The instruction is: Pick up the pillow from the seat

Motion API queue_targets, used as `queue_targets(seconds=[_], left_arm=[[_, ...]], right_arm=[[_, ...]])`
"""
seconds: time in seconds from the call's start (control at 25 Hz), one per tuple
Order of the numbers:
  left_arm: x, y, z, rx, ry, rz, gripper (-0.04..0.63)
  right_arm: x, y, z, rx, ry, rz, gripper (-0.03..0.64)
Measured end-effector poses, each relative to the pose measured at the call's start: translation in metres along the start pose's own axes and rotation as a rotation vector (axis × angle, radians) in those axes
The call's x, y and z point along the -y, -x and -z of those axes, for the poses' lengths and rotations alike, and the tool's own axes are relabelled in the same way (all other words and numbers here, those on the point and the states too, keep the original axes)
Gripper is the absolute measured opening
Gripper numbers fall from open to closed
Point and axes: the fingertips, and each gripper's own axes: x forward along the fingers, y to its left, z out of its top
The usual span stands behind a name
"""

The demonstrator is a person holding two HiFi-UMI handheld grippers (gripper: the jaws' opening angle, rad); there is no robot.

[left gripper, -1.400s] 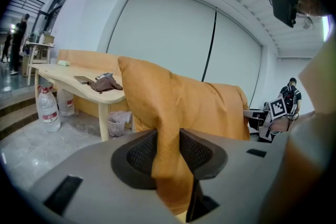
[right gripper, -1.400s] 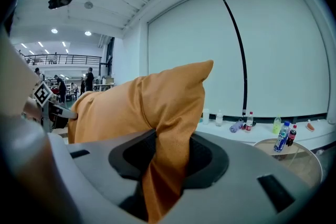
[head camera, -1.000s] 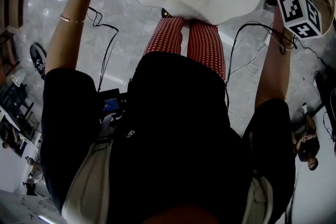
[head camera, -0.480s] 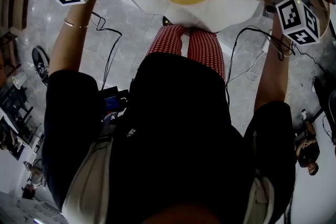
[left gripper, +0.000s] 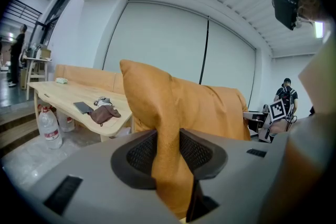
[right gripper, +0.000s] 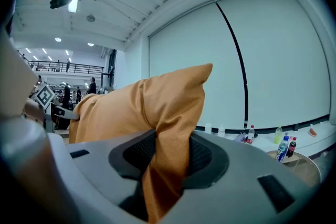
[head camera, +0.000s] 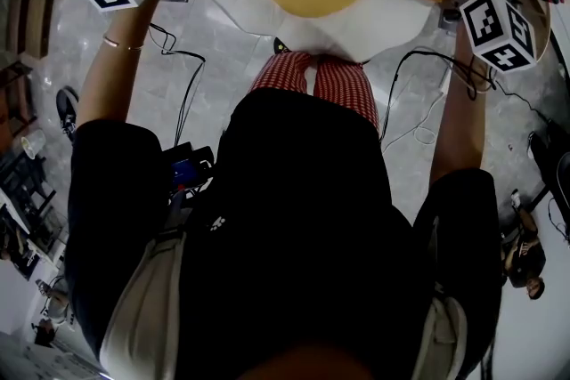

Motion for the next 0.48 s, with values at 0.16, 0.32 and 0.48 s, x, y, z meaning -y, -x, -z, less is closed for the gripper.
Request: queue_targets(seconds=[0.16,0.32,0.48], left_arm=[[0.005,0.002,-0.009,0.006,-0.014,0.005,0.135],[0.009,0.004,-0.02,0.017,-0.03,0.002,0.135],[0.015,0.008,-0.031,0.029,-0.046,-0.003,0.135]], right_arm=[[0.003,0.004,-0.006,0.009,-0.006,0.003,0.167],[0.004,0.009,-0.014,0.023,-0.011,0.004,0.167],[0.006,0.015,-0.021,0.03,-0.018,0.009,0.167]])
